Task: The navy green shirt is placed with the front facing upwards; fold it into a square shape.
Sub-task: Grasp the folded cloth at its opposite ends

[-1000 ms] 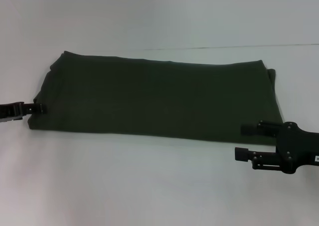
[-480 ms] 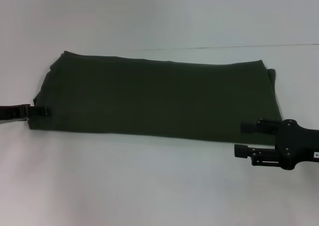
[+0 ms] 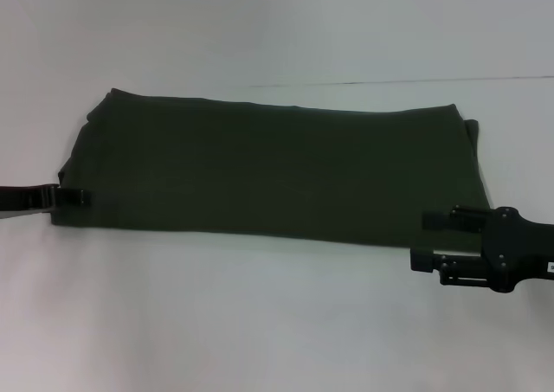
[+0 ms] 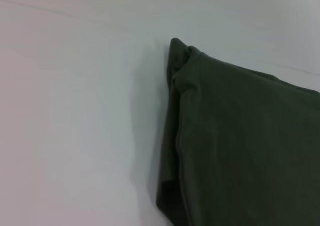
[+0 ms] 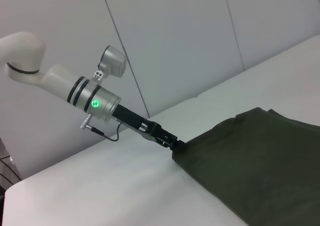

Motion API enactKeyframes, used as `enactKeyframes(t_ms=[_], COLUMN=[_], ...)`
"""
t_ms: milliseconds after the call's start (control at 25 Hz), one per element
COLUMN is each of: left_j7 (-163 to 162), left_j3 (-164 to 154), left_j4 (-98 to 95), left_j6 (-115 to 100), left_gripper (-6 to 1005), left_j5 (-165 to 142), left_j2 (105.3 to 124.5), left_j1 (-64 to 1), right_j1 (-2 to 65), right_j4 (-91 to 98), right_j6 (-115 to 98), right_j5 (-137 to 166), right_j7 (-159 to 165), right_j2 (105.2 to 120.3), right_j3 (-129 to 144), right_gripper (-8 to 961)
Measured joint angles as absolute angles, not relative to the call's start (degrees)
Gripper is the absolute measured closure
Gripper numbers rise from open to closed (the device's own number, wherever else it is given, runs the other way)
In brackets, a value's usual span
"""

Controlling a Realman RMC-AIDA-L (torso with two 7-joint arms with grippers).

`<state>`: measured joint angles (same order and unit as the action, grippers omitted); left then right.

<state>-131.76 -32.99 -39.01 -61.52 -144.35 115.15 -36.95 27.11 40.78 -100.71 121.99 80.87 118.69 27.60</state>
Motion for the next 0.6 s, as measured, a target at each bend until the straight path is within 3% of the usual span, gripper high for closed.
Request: enactKeyframes(t_ms=[160,600], left_j7=[-131.3,-130.5], left_j3=[-33.0,-33.4], left_j4=[-38.4,-38.4], left_j6=[-61.4,-58.7], left_gripper=[448,724], left_j5=[-145.4,-145.7], left_j2=[115.0,115.13], left_j1=[-37.2,-37.3], right_j1=[27.0,26.9], right_j4=[40.8,40.9], right_j6=[-100.7,-101.0], right_j5=[122.0,122.0], right_j7=[80.9,80.9], right_j2=[118.63,118.65], right_j3=[27.6,27.4], right_gripper=[147,146])
